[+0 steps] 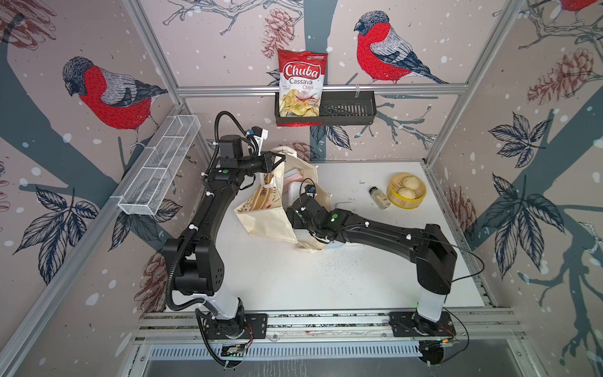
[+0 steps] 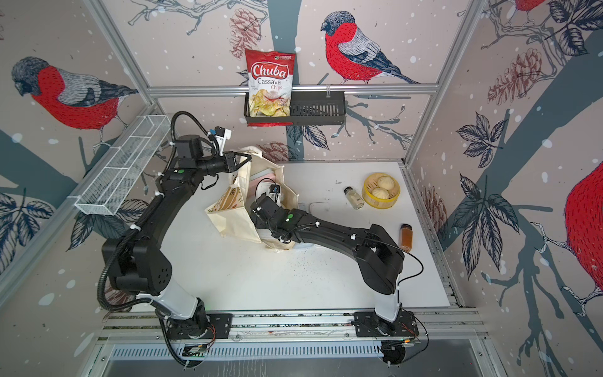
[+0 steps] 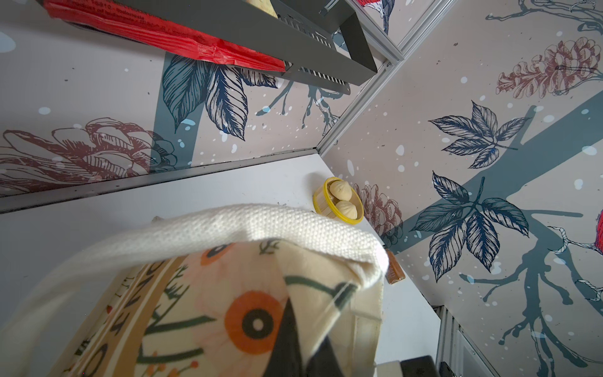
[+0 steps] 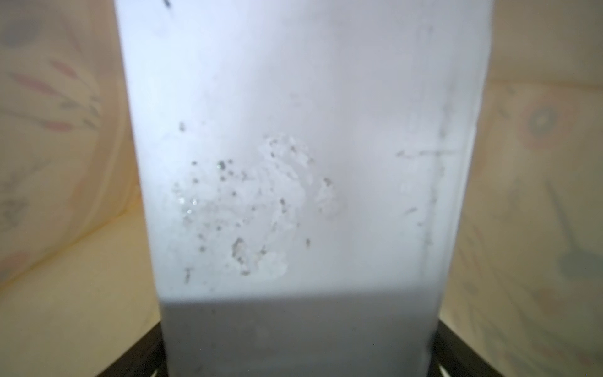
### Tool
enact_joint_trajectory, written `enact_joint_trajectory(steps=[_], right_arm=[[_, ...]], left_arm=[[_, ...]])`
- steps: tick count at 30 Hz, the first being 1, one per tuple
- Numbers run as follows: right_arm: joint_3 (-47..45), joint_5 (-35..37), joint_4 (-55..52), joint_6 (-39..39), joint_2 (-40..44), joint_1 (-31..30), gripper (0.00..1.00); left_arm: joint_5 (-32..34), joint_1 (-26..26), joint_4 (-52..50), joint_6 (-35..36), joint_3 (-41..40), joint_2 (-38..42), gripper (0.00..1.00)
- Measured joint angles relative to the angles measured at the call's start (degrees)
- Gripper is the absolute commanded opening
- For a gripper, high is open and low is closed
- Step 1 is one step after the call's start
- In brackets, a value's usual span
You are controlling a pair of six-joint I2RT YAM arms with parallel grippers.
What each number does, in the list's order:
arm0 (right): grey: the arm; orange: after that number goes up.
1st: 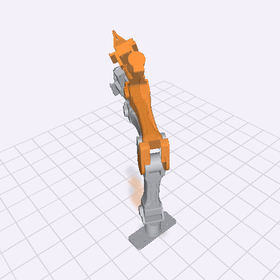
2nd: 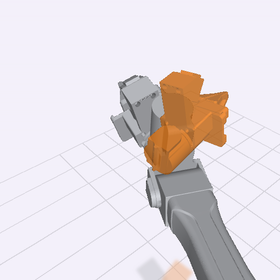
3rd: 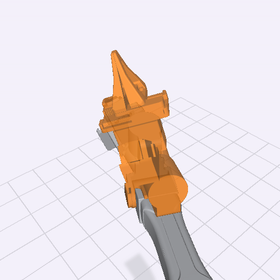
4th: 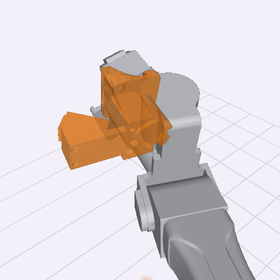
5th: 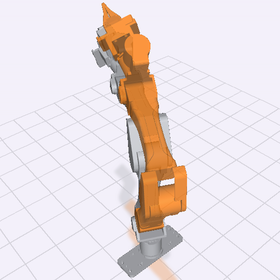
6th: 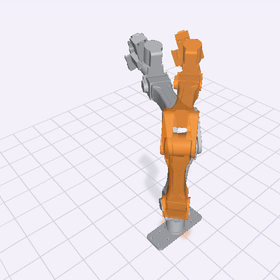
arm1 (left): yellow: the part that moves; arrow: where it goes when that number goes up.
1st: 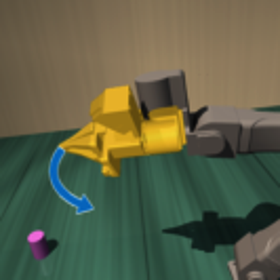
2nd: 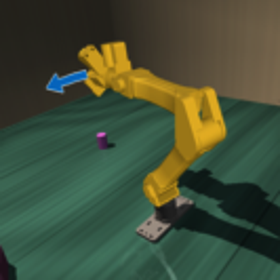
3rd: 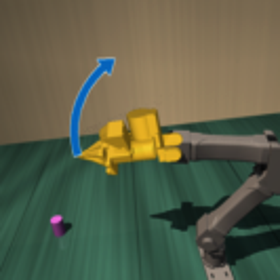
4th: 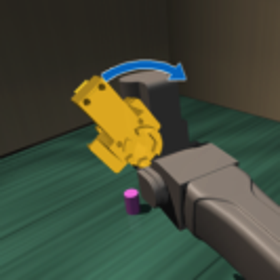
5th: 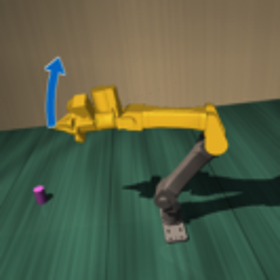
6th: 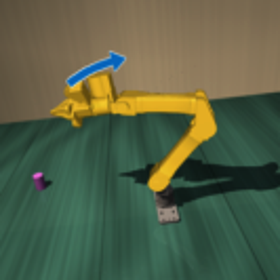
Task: Take out the pencil case from the canvas bag
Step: Pick up the pencil case from the canvas bag.
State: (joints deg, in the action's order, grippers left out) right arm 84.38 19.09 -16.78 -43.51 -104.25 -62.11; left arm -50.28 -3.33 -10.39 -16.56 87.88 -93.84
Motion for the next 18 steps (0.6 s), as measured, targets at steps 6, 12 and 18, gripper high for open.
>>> enact_joint_trajectory(steps=[6,12,18], right_arm=[[-3.8,0.0,1.3,2.2,4.6,-0.2,0.68],[-7.9,-0.3,3.4,3.3,8.7,-0.9,0.68],[-10.6,-0.5,6.0,4.5,11.7,-0.9,0.68]], left_arm=[[0.6,-0.1,-0.4,0.0,0.0,0.1,0.00],[1.2,-0.1,-0.4,0.0,0.0,0.2,0.00],[2.3,-0.1,-0.4,0.1,0.0,0.2,0.00]])
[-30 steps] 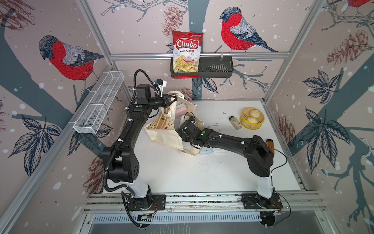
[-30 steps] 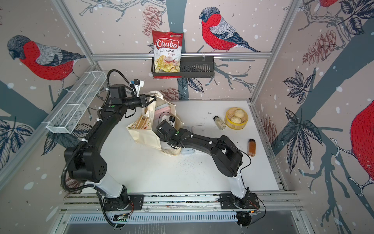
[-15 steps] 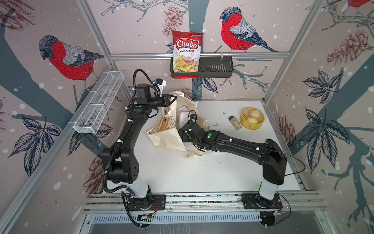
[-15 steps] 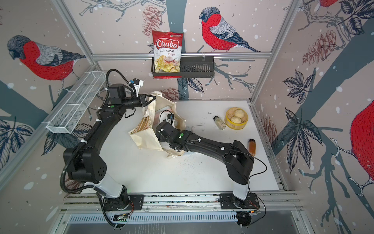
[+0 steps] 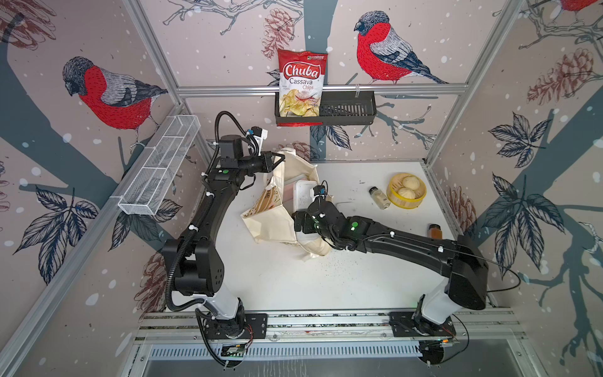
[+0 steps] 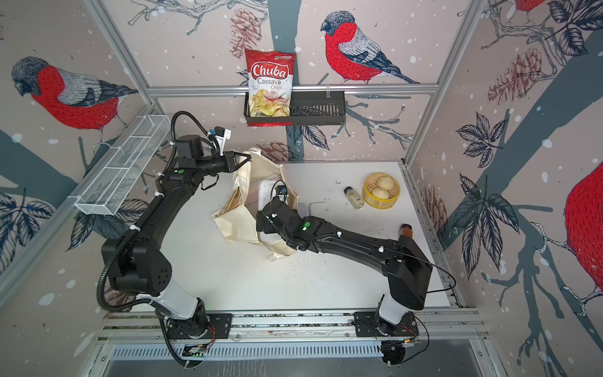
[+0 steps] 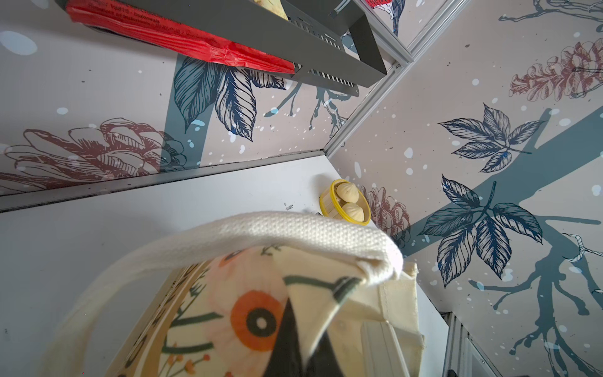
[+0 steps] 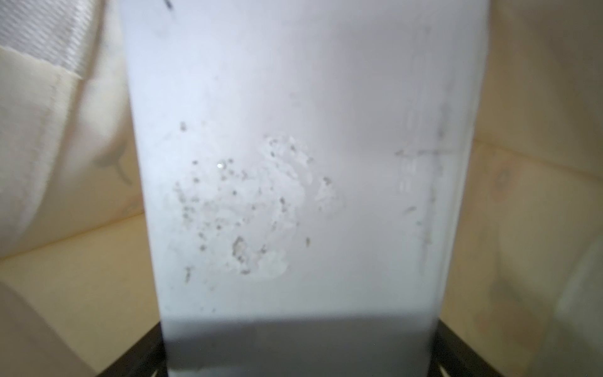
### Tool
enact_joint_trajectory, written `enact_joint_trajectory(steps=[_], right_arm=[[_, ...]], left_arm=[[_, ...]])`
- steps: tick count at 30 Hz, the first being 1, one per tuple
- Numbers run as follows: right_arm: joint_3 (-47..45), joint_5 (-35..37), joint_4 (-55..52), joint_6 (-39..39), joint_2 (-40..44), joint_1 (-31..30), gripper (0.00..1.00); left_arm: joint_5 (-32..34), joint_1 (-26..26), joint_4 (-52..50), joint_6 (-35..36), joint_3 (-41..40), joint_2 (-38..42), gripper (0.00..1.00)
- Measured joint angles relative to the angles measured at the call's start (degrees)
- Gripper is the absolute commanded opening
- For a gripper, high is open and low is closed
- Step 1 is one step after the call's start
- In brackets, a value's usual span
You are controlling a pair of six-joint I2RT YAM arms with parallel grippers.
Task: Take out the pencil case from the canvas bag
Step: Pick up the pencil case from the canvas bag, then place the pencil case at the center of the board.
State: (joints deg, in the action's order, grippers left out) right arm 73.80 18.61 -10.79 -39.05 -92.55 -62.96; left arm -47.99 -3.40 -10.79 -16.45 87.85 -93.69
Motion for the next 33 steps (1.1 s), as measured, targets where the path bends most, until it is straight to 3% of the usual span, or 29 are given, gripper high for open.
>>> enact_joint_trajectory(steps=[13,19,27,33], right_arm=[[-2.5,1.5,3.1,4.9,9.2,0.9,0.68],[-5.2,4.6,2.6,9.0,16.9,4.3,0.66],[-17.5,-1.0,2.0,15.5,27.0,25.1,0.66],[-19.1,-9.1,-2.6,22.7,23.2,42.6,0.65]], left_arm=[[0.6,0.1,-0.2,0.6,0.0,0.0,0.00],[0.7,0.2,-0.2,0.9,0.0,0.0,0.00],[0.6,0.2,-0.3,0.8,0.0,0.2,0.00],[0.6,0.3,-0.9,0.8,0.0,0.5,0.00]])
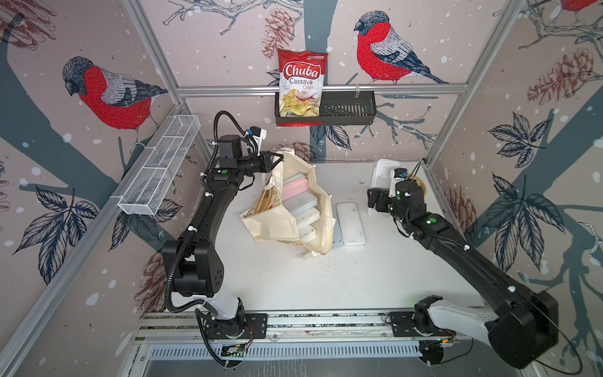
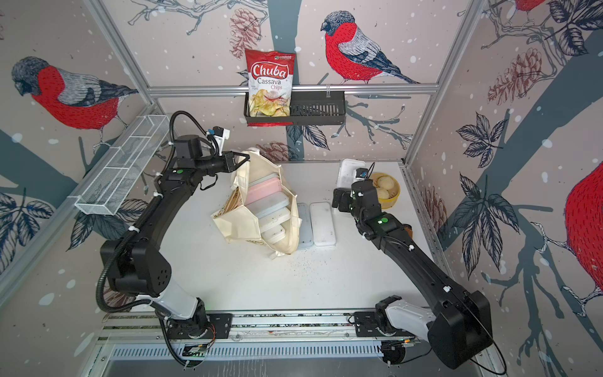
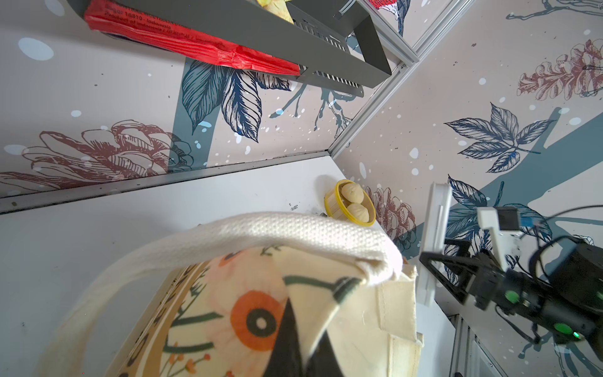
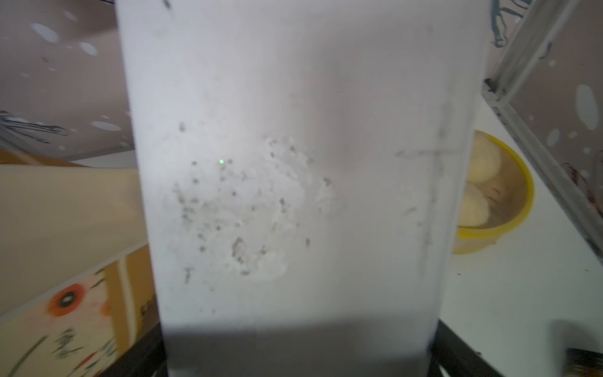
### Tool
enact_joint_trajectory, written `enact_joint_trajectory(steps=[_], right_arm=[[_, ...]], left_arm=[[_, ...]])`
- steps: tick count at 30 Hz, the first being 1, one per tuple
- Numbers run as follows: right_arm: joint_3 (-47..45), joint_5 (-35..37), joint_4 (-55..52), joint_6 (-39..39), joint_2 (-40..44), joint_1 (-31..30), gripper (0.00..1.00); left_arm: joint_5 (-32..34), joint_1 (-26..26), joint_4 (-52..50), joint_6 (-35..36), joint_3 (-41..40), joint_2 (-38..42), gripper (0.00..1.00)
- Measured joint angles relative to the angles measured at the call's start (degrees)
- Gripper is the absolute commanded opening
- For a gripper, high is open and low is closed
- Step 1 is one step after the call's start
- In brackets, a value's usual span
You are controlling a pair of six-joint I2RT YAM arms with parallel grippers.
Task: Take out the pencil case from the canvas bag
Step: Place the pencil case at the center of the board.
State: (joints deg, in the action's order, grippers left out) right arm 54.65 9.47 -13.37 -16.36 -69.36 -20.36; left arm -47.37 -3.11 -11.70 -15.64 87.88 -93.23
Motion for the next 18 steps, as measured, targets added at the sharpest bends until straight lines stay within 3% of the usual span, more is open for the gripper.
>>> enact_joint_trajectory(steps=[8,18], right_arm=[[2.8,-1.5,-6.9,5.9,-12.2,3.0,0.67],[6.7,2.4,-9.4,8.6,-25.1,-1.5,0.69]], left_arm=[[-0.1,0.7,-0.3,0.0,0.0,0.2,0.00],[-0.2,1.0,-0.6,-0.5,0.0,0.3,0.00]])
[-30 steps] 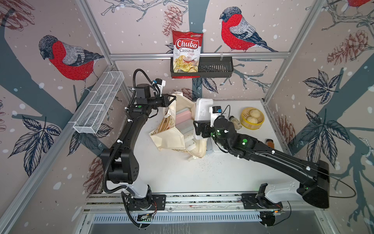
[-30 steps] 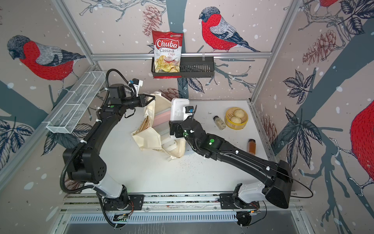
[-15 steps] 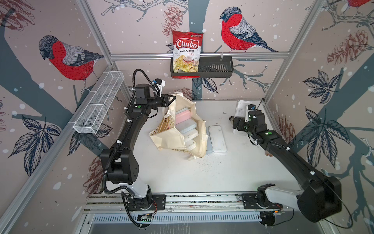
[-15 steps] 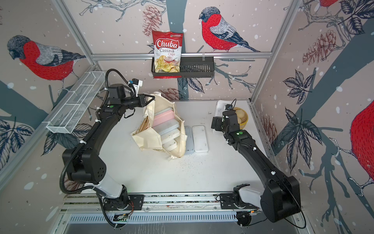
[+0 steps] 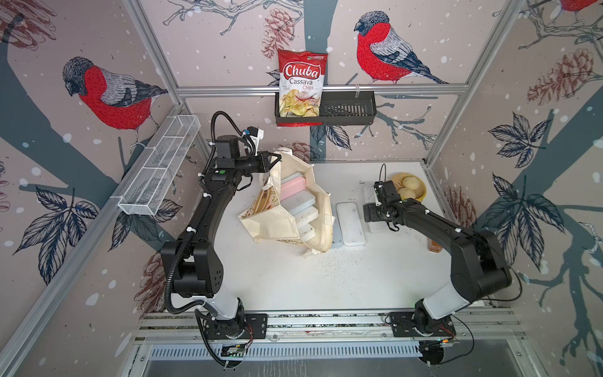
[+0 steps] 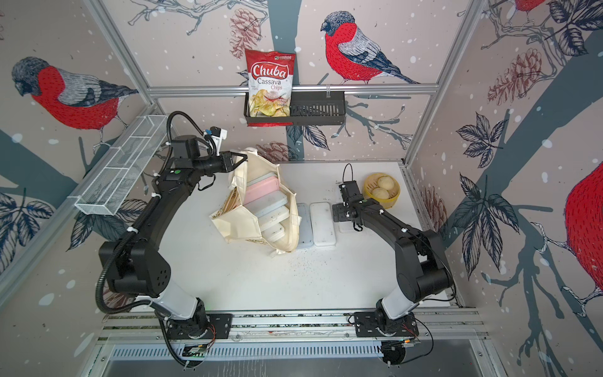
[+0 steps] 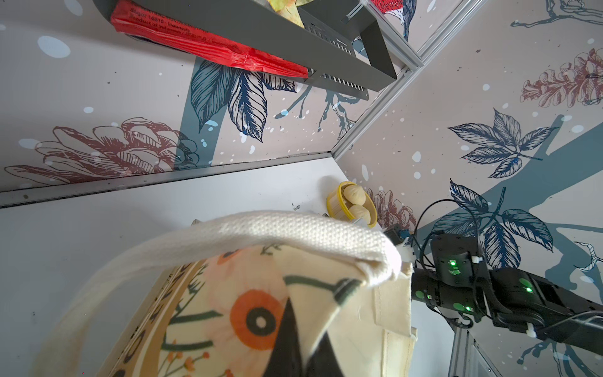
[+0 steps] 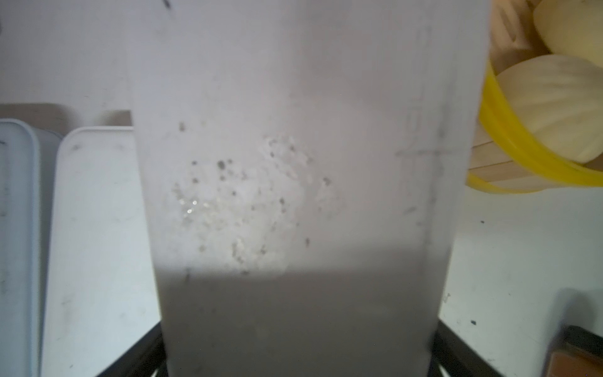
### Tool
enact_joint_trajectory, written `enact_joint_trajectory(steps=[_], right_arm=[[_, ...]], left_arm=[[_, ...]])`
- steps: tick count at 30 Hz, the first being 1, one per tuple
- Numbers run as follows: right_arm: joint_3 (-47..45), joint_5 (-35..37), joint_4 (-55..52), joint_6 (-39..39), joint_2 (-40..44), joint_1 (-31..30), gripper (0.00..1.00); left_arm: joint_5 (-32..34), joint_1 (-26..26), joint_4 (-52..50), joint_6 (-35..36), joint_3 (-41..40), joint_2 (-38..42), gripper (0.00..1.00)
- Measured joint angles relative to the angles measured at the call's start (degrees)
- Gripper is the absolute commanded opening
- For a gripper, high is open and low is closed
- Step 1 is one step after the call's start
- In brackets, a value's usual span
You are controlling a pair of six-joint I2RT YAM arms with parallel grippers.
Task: Take out the pencil case from the canvas bag
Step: Place the pencil case at the center of the board.
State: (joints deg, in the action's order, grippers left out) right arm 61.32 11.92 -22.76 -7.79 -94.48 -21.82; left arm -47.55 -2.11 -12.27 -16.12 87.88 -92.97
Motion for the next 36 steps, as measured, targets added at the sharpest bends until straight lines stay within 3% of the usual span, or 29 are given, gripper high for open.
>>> enact_joint_trajectory(steps=[19,36], right_arm=[[2.5,-2.1,-1.6,-0.3,-9.2,0.0,0.77],[-1.2,-4.0,-1.7,-2.4,-6.3,0.7,0.93]], left_arm=[[0.0,0.0,0.0,0.0,0.0,-0.1,0.00],[-0.1,0.0,0.2,0.0,0.0,-0.5,0.00]])
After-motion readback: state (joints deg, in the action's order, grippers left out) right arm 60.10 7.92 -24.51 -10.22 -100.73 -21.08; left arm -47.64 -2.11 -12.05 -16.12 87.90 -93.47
